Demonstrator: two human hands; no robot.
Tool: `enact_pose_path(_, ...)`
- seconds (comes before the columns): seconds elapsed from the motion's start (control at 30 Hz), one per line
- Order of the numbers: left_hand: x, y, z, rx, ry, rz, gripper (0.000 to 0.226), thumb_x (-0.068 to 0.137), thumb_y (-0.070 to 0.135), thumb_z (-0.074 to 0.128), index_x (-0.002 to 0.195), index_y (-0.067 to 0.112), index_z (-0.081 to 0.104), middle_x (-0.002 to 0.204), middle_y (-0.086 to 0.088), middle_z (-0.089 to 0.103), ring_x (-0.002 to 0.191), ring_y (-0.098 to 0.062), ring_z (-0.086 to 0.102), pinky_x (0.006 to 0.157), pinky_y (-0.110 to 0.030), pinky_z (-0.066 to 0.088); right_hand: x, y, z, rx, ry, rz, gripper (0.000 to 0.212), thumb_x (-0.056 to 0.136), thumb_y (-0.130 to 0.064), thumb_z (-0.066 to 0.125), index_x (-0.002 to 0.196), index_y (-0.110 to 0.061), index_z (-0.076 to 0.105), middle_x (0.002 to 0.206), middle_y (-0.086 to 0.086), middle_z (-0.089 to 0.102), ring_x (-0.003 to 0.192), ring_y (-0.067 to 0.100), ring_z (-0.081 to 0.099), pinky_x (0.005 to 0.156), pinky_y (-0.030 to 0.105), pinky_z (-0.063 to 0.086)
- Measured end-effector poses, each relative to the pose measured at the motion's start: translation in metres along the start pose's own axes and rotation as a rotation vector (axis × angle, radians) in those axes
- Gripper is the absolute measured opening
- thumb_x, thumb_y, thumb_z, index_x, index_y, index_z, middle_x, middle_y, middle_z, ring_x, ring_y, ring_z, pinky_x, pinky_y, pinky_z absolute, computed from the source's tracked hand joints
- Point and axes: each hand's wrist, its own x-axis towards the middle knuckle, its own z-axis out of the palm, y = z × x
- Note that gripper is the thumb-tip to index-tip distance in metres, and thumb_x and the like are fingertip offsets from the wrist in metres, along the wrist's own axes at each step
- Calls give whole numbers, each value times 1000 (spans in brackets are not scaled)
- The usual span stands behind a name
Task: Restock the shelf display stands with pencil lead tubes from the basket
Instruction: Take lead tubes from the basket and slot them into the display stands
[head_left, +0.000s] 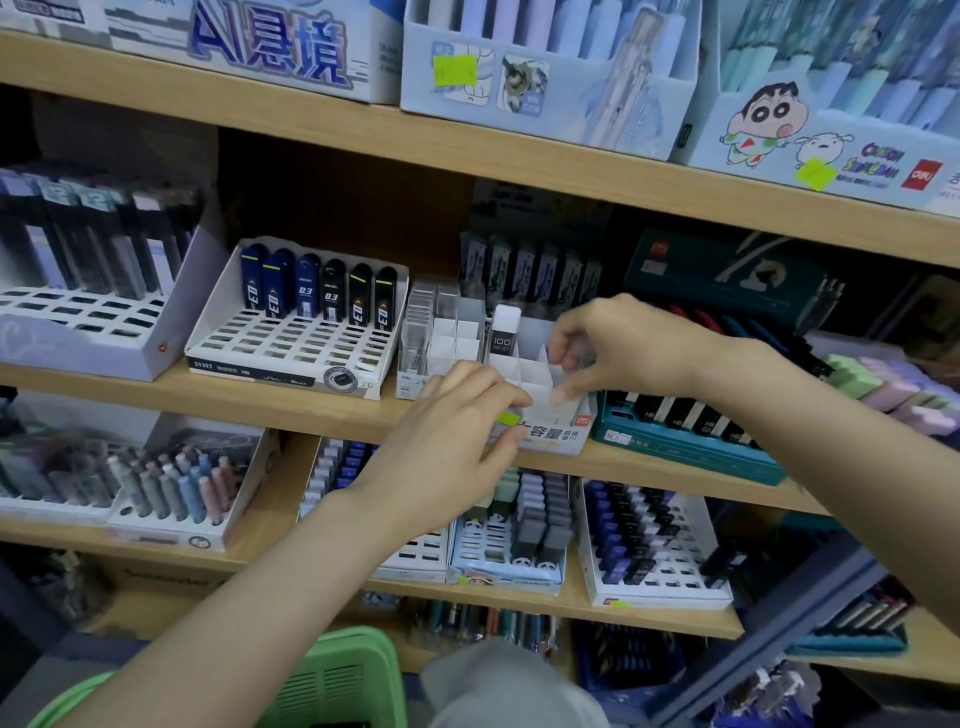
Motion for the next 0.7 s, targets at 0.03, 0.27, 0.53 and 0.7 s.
enact_pose_path(0.03, 0, 0, 0, -2, 1, -2, 30, 96, 24, 48, 124, 18, 56, 114, 10, 51, 114, -2, 32, 92, -15, 23, -3, 2, 0, -47, -25, 8, 32, 71, -37, 81, 91, -22, 61, 83, -9, 61, 84, 14, 61, 75, 33, 51)
enact_pose_path(0.27, 1, 3, 0, -8, -3, -8, 30, 97, 25, 45, 126, 20, 54, 116, 11, 48, 114, 1, 29, 91, -12, 20, 4, 12, -7, -179, 140, 21, 11, 90, -26, 63, 100, -20, 60, 77, -9, 53, 84, 17, 50, 62, 29, 36)
enact_pose_path(0.53, -1, 2, 0, 2, 7, -2, 29, 97, 26, 46, 124, 19, 55, 115, 10, 51, 113, -1, 30, 88, -13, 20, 20, 9, -3, -165, 153, 55, 6, 92, -20, 58, 96, -18, 62, 90, 1, 59, 88, 22, 55, 65, 27, 34)
enact_pose_path(0.7, 0, 1, 1, -1, 13, -2, 30, 97, 26, 46, 125, 19, 54, 115, 10, 49, 114, -1, 30, 90, -13, 20, 16, 11, -7, -207, 232, 73, 8, 91, -19, 61, 98, -15, 63, 91, 5, 60, 86, 25, 57, 65, 30, 39)
